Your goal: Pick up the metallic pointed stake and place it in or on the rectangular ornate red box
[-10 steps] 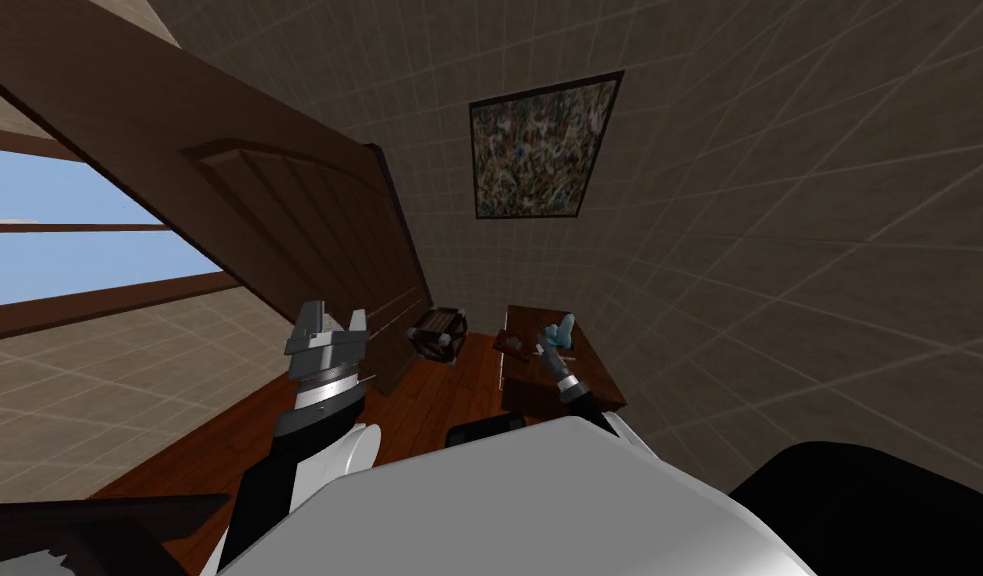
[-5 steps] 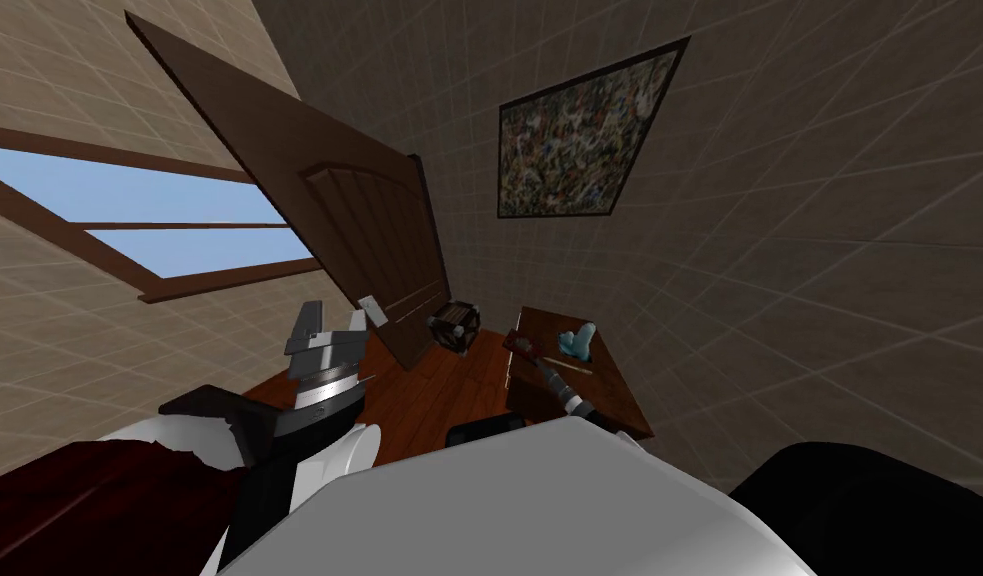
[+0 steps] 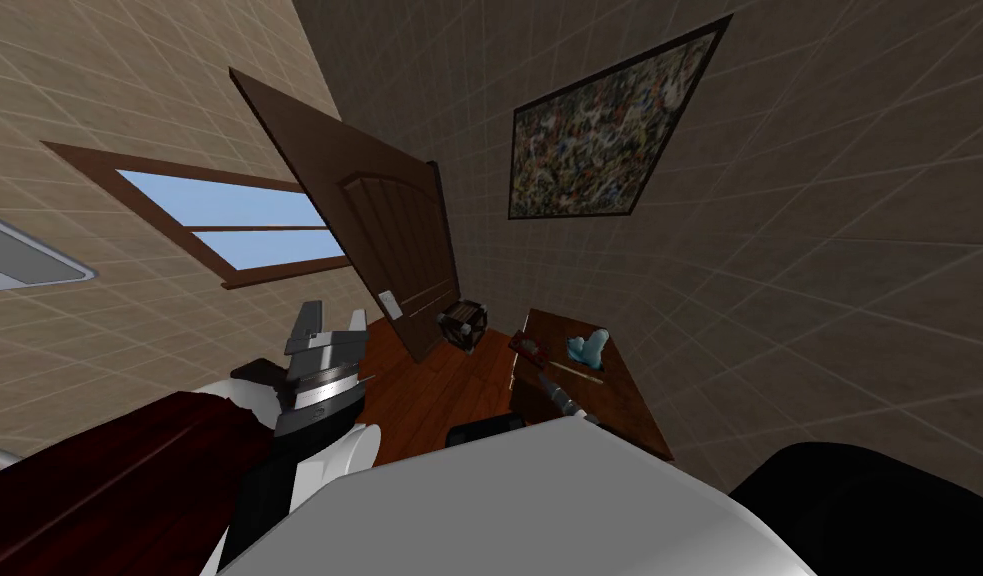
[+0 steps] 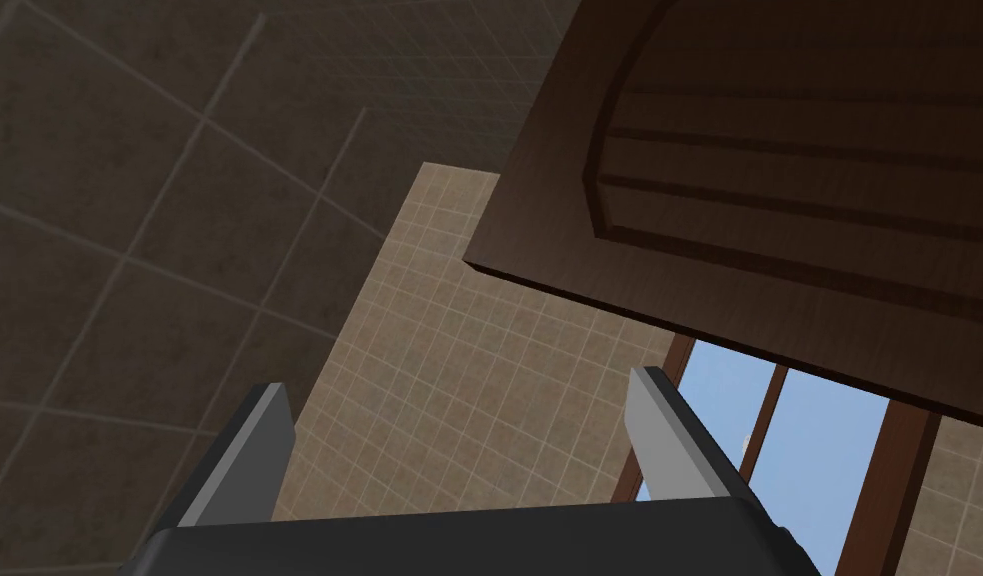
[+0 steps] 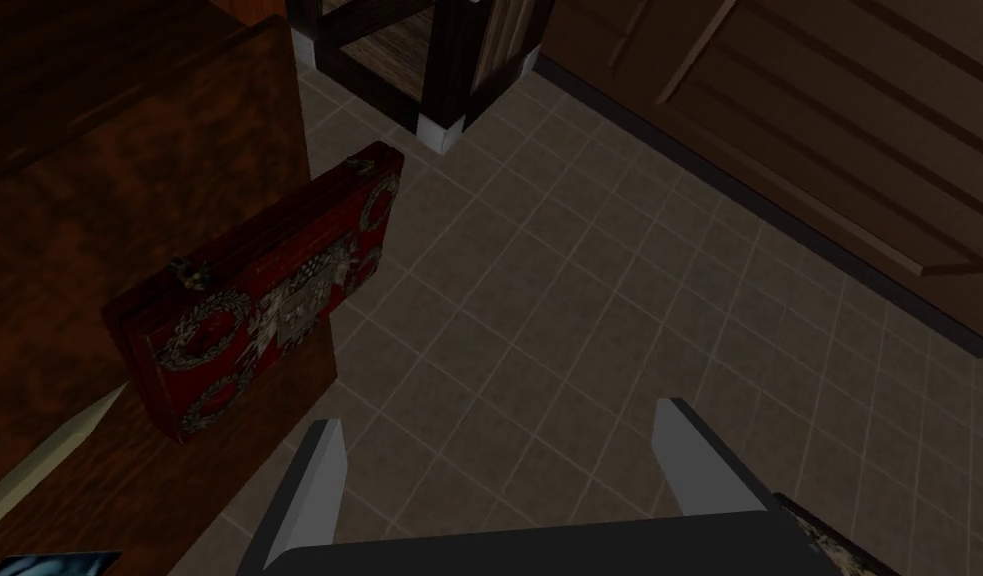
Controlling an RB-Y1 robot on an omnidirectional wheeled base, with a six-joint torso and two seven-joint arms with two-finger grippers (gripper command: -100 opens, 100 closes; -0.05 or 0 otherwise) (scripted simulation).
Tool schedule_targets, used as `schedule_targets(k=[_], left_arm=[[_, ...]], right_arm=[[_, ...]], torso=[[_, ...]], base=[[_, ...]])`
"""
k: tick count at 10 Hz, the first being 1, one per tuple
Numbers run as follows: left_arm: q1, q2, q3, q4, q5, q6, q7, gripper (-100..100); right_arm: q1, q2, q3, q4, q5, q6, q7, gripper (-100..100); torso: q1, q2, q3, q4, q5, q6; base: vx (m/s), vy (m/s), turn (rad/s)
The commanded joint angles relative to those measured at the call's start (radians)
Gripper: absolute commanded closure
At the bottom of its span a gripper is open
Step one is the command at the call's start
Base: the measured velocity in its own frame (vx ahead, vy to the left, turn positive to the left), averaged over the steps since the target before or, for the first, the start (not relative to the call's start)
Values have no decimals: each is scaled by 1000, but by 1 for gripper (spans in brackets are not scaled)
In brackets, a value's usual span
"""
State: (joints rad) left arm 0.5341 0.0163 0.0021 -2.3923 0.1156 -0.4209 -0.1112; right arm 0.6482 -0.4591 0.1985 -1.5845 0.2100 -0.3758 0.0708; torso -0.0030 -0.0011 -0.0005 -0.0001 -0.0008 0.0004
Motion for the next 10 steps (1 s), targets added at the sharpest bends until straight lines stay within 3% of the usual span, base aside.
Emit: schedule_targets(k=[1,2,5,10], left_arm=[[0,0,0,0,0,0,0,0],[0,0,0,0,0,0,0,0],[0,0,0,0,0,0,0,0],[0,0,0,0,0,0,0,0]], right_arm=[[-8,-16,5,33,6,8,5,-100],[-5,-34,18,82,23,17,25,-100],[-3,-52,32,131,42,25,45,-100],[-3,-52,32,139,42,25,45,-100]], torso=[[0,0,0,0,0,0],[1,-1,-1,0,0,1],[3,-1,-1,0,1,0],[0,-3,-2,-1,0,1]], base=[[2,18,86],[-21,43,189],[-4,35,166],[27,-10,28]])
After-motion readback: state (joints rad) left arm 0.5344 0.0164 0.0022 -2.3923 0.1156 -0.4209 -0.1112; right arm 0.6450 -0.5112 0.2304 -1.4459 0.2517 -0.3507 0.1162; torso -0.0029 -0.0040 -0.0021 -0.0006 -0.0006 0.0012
